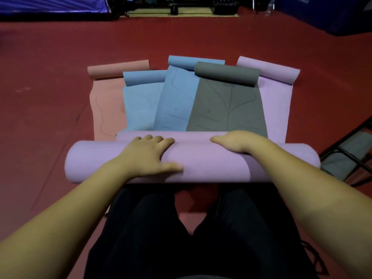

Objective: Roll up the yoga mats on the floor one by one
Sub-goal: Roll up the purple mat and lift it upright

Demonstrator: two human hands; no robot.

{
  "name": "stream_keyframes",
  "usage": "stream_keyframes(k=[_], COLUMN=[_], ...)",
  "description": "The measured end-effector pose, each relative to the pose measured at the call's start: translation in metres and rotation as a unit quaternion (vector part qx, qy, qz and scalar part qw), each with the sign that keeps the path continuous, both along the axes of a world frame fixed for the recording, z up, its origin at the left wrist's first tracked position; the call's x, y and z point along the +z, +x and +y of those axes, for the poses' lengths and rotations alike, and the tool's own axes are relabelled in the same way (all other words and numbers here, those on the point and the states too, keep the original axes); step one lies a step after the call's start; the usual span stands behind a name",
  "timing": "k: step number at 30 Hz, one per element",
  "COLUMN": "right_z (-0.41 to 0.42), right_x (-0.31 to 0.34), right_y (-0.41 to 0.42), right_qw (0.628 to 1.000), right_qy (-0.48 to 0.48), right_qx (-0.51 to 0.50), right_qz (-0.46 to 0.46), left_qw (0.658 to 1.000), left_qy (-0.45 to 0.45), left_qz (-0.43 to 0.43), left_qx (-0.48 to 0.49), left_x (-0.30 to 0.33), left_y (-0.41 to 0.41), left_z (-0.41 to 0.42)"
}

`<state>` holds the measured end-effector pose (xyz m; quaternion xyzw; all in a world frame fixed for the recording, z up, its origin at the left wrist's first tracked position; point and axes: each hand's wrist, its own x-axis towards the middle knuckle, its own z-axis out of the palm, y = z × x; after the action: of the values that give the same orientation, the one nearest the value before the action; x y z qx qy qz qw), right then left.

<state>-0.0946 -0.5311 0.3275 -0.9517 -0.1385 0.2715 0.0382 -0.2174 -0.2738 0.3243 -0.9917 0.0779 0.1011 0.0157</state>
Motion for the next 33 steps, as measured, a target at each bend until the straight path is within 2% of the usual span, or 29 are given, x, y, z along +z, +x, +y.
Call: stream_keyframes(k=[3, 8, 11, 15, 20, 23, 26, 30, 33], right_z=[0.002, 0.003, 0.0, -0.005, -0.003, 0.0, 0.001, 0.005, 0.007], right_x=[-0.005, -0.012, -0.017, -0.032, -0.039, -0.04, -0.041, -0.042, -0.04], right_y=[0.005, 0.0, -0.011, -0.027, -0.023, -0.014, -0.007, -0.004, 0.002], right_qw=[0.999, 0.975, 0.969, 0.962, 0.959, 0.963, 0.965, 0.964, 0.972], right_qy=[0.012, 0.087, 0.089, 0.018, -0.002, 0.012, 0.022, 0.027, 0.03], right_qx=[0.01, -0.022, -0.011, 0.033, 0.02, 0.016, 0.021, 0.028, 0.015], right_qz=[-0.044, -0.205, -0.232, -0.269, -0.282, -0.269, -0.261, -0.262, -0.232], left_qw=[0.998, 0.986, 0.975, 0.956, 0.932, 0.96, 0.986, 0.974, 0.965], left_qy=[-0.037, -0.101, -0.125, -0.163, -0.232, -0.159, -0.091, -0.112, -0.093], left_qz=[0.012, 0.082, 0.128, 0.174, 0.2, 0.147, 0.027, -0.155, -0.227], left_qx=[0.056, 0.101, 0.132, 0.169, 0.194, 0.176, 0.138, 0.125, 0.098], left_x=[0.003, 0.003, 0.005, 0.001, -0.013, -0.019, -0.021, -0.035, -0.048], left_y=[0.01, 0.033, 0.049, 0.075, 0.097, 0.099, 0.092, 0.079, 0.054], left_z=[-0.006, 0.0, 0.002, 0.005, 0.01, 0.006, 0.007, 0.014, 0.008])
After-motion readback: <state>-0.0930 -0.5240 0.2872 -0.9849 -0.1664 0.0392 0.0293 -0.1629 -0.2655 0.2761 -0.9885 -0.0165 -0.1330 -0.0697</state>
